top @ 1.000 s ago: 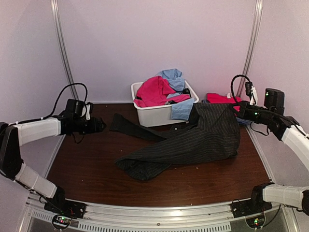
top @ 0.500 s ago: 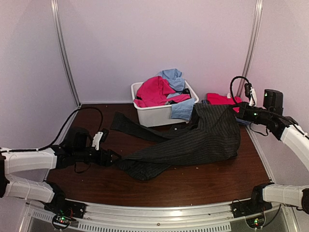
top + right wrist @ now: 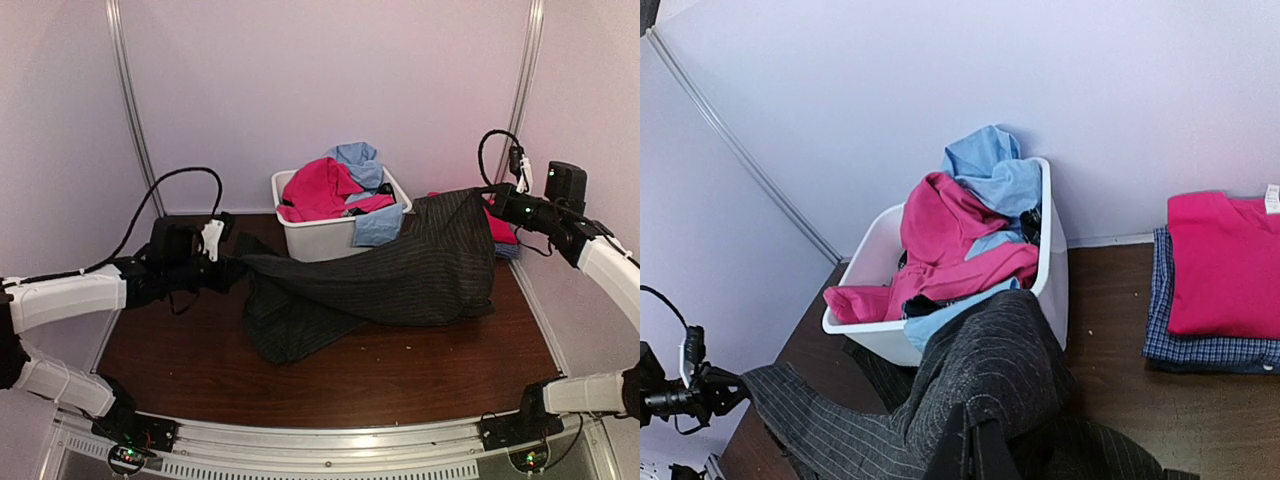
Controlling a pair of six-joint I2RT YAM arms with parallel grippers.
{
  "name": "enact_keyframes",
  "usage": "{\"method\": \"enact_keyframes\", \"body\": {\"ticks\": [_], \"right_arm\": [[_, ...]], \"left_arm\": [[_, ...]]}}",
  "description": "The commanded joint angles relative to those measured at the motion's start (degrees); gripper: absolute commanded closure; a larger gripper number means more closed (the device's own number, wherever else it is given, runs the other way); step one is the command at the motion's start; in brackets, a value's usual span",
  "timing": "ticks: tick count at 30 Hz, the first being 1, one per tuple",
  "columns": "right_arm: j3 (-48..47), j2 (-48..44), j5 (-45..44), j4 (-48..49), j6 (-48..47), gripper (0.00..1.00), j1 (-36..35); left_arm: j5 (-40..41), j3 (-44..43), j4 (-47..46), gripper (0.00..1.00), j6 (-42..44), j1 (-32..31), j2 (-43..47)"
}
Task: Fold and stack the mixed laundry pile
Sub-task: Flatten out the crumpled shirt at the center of the board.
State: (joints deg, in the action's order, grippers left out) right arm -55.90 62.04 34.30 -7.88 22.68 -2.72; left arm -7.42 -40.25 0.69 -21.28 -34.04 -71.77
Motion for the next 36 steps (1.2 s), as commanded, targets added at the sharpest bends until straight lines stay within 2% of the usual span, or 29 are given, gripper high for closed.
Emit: {"method": "enact_keyframes", "body": {"ticks": [1, 3, 4, 7, 9, 12, 13, 14, 15, 18, 21, 25, 30, 36], "right_arm": [[-7.26, 3.63, 3.35, 7.1, 3.13, 1.0, 0.67], [-7.75, 2.61, 3.24, 3.69, 2.06, 1.0, 0.74], [-6.93, 1.2, 2.2, 1.54, 0.8, 1.0, 0.78], [-2.35, -4.83, -2.45, -4.59, -2.45, 1.0, 1.15], [2.11, -8.14, -4.47, -7.44, -2.76, 1.0, 1.43], [8.97, -12.11, -3.35, -8.14, -1.71, 1.0, 1.57], [10.78, -13.01, -3.01, -8.39, -1.46, 1.0, 1.58], [12.51, -13.82, -2.99, -8.96, -1.16, 1.0, 1.51], [14.04, -14.51, -2.65, -9.04, -0.8, 1.0, 1.57], [17.63, -16.19, -1.17, -8.2, 1.11, 1.0, 1.6], [19.48, -17.02, -0.79, -7.5, 2.13, 1.0, 1.58], [19.71, -16.59, -0.24, -7.18, 1.98, 1.0, 1.58], [19.45, -16.34, 0.34, -7.01, 1.85, 1.0, 1.58], [18.99, -16.44, 0.5, -7.81, 1.41, 1.0, 1.58]], "left_arm": [[11.27, -12.8, 4.35, 1.0, 13.46, -3.18, 2.16], [13.08, -12.49, 6.5, 1.0, 19.43, -9.81, 3.49], [13.5, -11.43, 8.2, 0.96, 22.44, -13.58, 4.09], [13.81, -6.69, 15.29, 0.77, 25.99, -24.8, 4.03], [13.01, -6.23, 21.33, 0.6, 23.41, -29.69, 1.59], [10.73, -5.42, 23.9, 0.37, 16.0, -31.59, -0.45], [10.79, -5.22, 23.15, 0.21, 14.8, -31.72, 0.37], [12.04, -4.59, 21.35, 0.12, 12.73, -31.21, 1.73], [10.24, -3.19, 18.7, 0.08, 10.97, -29.99, 3.24], [4.1, 1.69, 11.28, 0.09, 4.55, -22.98, 7.47], [-1.7, 5.22, 6.27, 0.17, -0.96, -17.81, 7.78], [-8.56, 7.98, 0.06, 0.29, -4.99, -17.72, 3.76], [-10.1, 8.32, -4.52, 0.43, -8.95, -17.68, -3.19], [-9.76, 8.56, -8.04, 0.45, -11.88, -17.7, -9.25]]}}
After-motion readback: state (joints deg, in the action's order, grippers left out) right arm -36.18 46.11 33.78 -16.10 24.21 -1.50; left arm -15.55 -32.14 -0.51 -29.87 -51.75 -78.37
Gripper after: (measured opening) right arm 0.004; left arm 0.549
